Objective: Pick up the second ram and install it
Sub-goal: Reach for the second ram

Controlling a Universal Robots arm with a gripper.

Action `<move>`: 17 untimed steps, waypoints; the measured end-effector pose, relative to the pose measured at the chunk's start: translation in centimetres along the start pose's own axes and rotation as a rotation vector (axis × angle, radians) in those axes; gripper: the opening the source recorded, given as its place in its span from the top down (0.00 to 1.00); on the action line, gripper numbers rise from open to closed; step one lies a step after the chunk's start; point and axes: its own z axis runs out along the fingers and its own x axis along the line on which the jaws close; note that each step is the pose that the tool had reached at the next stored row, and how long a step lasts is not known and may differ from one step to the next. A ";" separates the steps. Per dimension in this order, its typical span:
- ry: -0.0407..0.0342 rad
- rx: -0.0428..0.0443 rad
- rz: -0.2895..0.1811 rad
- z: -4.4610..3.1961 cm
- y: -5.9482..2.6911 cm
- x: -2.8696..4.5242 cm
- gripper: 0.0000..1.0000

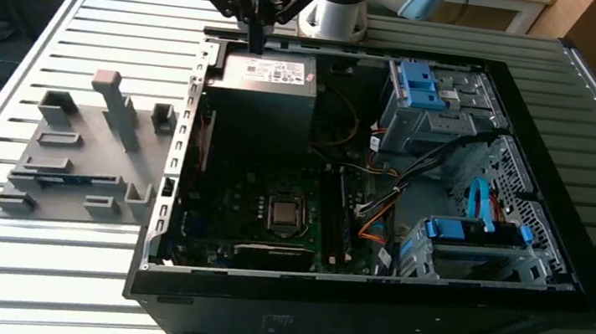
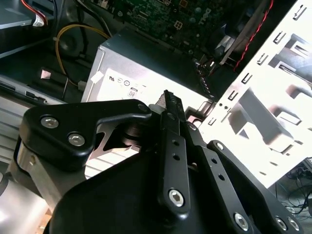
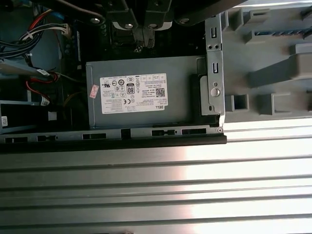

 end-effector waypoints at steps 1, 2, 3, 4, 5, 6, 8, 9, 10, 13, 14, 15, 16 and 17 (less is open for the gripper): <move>0.0000 0.0000 0.000 0.00 -0.01 0.08 0.89; -0.0001 -0.0001 0.000 0.00 -0.01 0.16 0.89; 0.0000 0.0000 0.000 0.00 -0.02 0.26 0.89; 0.0000 0.0000 0.000 0.00 -0.03 0.34 0.89; 0.0000 0.0000 0.000 0.00 -0.03 0.42 0.89; 0.0000 0.0001 0.000 -0.01 -0.04 0.51 0.89; 0.0000 0.0000 0.000 -0.01 -0.06 0.73 0.89; 0.0000 0.0000 0.000 -0.01 -0.07 0.86 0.89; 0.0000 0.0000 0.000 -0.01 -0.08 0.98 0.89; 0.0000 0.0000 0.000 -0.02 -0.10 1.32 0.89; 0.0000 0.0000 0.000 -0.02 -0.11 1.46 0.89; 0.0000 0.0000 0.000 -0.02 -0.12 1.62 0.89; 0.0000 0.0000 0.000 -0.02 -0.13 1.75 0.89; 0.0000 0.0001 0.000 -0.03 -0.15 1.88 0.89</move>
